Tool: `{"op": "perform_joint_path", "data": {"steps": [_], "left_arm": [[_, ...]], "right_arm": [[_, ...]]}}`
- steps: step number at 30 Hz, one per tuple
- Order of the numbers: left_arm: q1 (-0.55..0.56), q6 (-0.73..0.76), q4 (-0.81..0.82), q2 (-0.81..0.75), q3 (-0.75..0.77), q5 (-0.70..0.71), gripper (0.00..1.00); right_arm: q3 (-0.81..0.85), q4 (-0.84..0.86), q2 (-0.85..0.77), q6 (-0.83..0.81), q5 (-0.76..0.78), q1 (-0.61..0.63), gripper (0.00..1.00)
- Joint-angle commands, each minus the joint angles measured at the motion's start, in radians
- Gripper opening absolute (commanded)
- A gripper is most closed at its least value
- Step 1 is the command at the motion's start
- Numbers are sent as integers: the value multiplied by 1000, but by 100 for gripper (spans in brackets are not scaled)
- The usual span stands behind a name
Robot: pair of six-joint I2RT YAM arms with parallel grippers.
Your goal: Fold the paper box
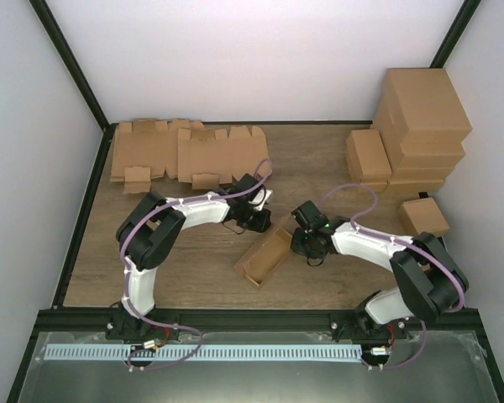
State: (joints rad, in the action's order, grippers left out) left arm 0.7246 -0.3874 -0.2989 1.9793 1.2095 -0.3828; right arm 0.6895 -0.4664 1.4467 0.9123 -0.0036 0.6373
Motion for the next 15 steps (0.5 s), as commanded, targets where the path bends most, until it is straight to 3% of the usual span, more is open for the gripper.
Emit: {"op": "perform_joint_path", "data": {"steps": [1, 3, 6, 8, 11, 15], "left_arm": [[2, 3, 17, -13, 54, 22, 9], [-18, 9, 2, -49, 46, 73, 13], [-53, 19, -18, -144, 13, 137, 29], [-67, 22, -43, -215, -16, 188, 43], [-69, 14, -66, -344, -89, 243, 55], [-67, -20, -82, -553, -232, 266, 66]], "right_arm": [[-34, -2, -90, -73, 48, 2, 19], [-39, 9, -141, -157, 27, 2, 24], [-39, 8, -220, -270, 12, 2, 31], [-38, 27, -278, -350, -17, 2, 45], [-61, 108, -355, -442, -131, 2, 65], [-39, 160, -361, -495, -137, 2, 69]]}}
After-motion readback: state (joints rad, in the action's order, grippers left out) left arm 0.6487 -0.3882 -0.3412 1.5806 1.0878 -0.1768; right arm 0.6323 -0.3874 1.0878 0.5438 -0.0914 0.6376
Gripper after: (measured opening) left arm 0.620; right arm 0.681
